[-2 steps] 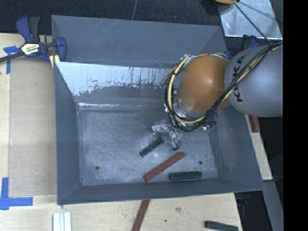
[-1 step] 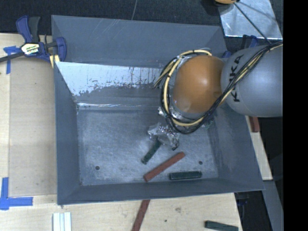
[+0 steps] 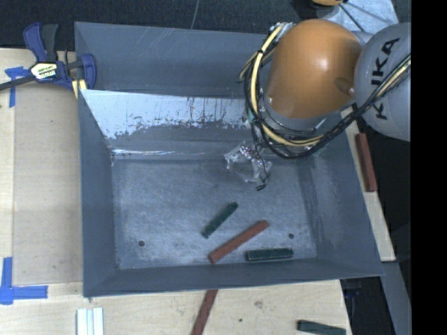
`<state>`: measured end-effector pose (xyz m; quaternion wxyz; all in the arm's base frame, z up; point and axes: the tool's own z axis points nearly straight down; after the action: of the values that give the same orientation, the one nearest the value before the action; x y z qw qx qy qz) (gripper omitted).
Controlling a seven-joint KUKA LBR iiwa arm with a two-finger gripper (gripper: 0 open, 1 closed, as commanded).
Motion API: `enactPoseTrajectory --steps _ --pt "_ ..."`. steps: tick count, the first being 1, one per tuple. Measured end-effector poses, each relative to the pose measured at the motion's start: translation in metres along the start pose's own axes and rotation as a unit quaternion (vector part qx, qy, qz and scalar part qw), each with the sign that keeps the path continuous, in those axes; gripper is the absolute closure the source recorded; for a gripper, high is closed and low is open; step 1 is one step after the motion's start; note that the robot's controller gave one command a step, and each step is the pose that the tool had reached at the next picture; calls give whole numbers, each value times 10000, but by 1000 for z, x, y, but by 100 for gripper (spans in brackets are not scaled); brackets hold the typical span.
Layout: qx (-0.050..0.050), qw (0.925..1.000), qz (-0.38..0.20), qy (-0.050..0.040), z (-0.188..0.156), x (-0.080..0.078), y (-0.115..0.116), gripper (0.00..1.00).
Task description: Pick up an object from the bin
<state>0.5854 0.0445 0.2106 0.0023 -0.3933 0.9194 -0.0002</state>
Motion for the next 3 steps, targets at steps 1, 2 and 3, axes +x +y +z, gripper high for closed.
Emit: enactPoseTrajectory --steps 1,2,3 --pt "-7 10000 10 6 0 0 0 0" --pt "-7 10000 10 7 0 0 0 0" --pt "12 9989 -475 -10 33 9 16 0"
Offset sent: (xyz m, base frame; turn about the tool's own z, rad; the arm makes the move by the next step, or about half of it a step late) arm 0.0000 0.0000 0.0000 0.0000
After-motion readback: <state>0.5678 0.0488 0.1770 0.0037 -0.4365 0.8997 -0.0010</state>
